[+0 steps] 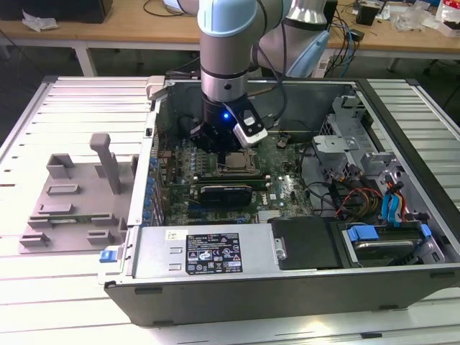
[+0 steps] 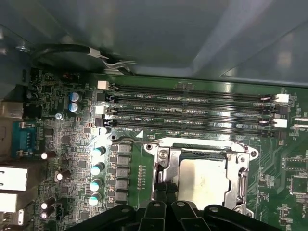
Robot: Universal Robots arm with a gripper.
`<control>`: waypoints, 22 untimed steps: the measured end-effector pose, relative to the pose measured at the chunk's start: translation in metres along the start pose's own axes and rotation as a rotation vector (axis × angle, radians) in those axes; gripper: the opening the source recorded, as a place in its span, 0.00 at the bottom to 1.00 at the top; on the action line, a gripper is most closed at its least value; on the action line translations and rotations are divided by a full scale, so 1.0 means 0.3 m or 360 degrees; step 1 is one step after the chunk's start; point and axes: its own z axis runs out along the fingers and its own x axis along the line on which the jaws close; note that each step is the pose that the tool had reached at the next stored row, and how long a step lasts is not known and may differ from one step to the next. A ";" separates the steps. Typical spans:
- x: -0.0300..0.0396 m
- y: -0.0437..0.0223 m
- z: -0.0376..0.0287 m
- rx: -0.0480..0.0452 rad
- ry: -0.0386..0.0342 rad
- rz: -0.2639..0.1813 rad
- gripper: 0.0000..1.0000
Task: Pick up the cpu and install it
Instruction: 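Close the cpu cover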
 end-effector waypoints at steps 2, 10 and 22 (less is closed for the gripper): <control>0.000 0.000 -0.033 0.0000 0.0000 0.0000 0.11; -0.001 0.001 -0.078 0.0003 -0.0047 -0.0001 0.11; -0.082 -0.004 -0.076 0.0007 -0.0083 -0.0001 0.11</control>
